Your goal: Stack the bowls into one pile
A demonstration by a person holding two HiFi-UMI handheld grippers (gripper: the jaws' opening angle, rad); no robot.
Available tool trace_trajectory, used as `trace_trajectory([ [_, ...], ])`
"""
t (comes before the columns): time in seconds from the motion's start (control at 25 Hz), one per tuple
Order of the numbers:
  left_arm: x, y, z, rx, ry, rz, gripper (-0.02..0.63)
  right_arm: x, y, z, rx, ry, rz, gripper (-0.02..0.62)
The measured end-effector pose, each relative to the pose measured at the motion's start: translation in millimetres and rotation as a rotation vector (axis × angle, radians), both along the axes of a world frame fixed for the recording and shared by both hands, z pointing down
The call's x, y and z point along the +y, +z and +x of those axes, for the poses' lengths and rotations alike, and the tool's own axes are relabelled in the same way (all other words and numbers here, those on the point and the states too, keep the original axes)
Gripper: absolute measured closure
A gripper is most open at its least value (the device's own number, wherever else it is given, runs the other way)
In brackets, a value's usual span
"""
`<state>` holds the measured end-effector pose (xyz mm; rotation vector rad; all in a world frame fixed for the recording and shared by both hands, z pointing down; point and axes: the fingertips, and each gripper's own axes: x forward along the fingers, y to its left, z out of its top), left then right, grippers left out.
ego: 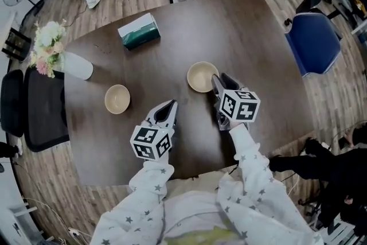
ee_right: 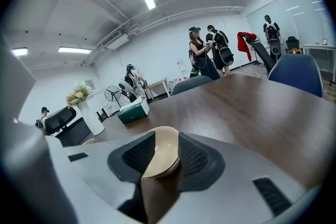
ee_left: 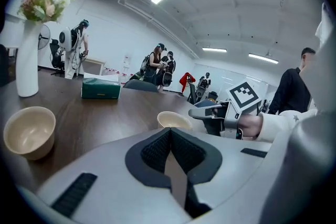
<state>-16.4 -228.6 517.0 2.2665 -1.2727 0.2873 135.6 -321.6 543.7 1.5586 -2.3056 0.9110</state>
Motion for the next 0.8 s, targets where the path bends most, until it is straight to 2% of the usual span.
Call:
trace_trajectory([
  [0.32, 14.5, -16.4, -21.5, -0.004, -0.048, 0.037, 0.581, 15.5, -20.8, -22.5, -0.013, -0.055, 0.049, 0.543],
  [0.52, 26.9, -20.1, -40.0, 0.0, -0.064, 0.043, 0.581, 25.9, -27.4, -44.6, -0.021, -0.079, 0.061, 0.551],
  [0.8, 40.8, -21.5, -87.4, 0.0, -0.097, 0.042, 0.581, 36.5, -27.5, -97.9, -0.064, -0.112, 0.045, 0.551],
])
